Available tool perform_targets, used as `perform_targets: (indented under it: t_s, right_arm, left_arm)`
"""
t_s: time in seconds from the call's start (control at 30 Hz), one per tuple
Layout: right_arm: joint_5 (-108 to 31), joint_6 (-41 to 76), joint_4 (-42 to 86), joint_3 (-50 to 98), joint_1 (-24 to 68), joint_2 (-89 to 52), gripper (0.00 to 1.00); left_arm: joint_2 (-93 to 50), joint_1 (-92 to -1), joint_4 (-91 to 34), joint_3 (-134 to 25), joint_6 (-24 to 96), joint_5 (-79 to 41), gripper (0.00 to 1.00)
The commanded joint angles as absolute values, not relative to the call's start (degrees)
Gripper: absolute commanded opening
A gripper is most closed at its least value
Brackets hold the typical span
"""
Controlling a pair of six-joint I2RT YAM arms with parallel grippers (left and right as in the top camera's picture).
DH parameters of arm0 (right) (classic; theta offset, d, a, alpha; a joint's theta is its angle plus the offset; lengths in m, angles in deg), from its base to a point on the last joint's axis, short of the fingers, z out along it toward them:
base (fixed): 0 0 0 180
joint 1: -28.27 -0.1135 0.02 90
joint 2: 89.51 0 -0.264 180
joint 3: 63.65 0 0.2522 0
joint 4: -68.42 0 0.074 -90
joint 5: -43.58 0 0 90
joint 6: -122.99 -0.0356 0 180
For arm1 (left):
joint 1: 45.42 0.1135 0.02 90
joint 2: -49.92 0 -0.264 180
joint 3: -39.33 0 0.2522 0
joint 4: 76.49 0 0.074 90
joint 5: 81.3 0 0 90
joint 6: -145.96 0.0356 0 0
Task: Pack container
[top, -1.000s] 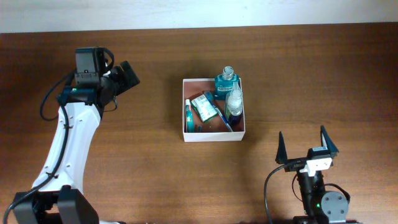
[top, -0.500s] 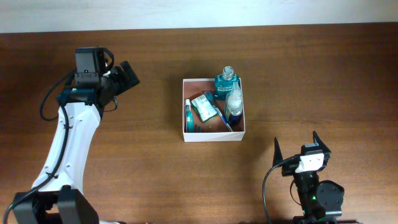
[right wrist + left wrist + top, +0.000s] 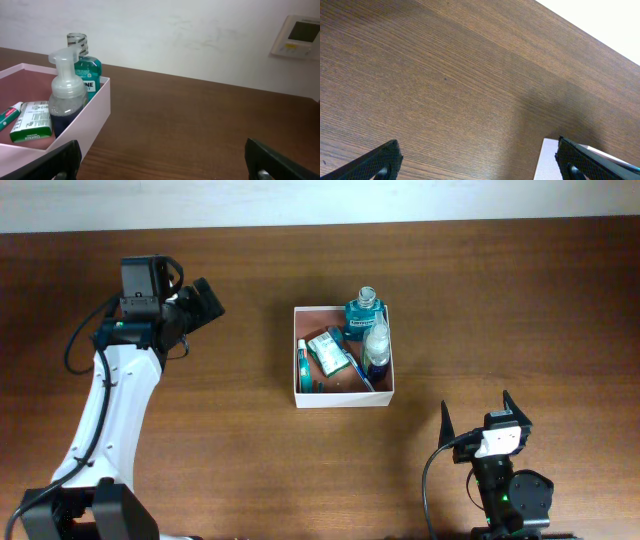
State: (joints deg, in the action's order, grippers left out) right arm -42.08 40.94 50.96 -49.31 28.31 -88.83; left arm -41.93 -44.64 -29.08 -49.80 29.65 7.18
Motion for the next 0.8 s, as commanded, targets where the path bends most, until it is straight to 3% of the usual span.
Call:
perform_targets:
  t_s: [0.0,0.43,0.77]
  right_arm:
    - [-41.5,41.1,50.6,-49.6,28.7,-89.3,0.99]
    - [-41.5,41.1,50.6,-49.6,28.7,-89.3,0.99]
    - [-41.5,41.1,50.6,-49.6,28.7,-89.3,0.99]
  left_arm:
    - [-41.1,-44.5,-29.1,-50.5,30.8,7.0,0.99]
    - [-40.6,-44.5,-26.9,-50.5,30.8,5.5,0.99]
    - [-19.1,-44.6,-22.7,-50.5,30.8,4.6,0.99]
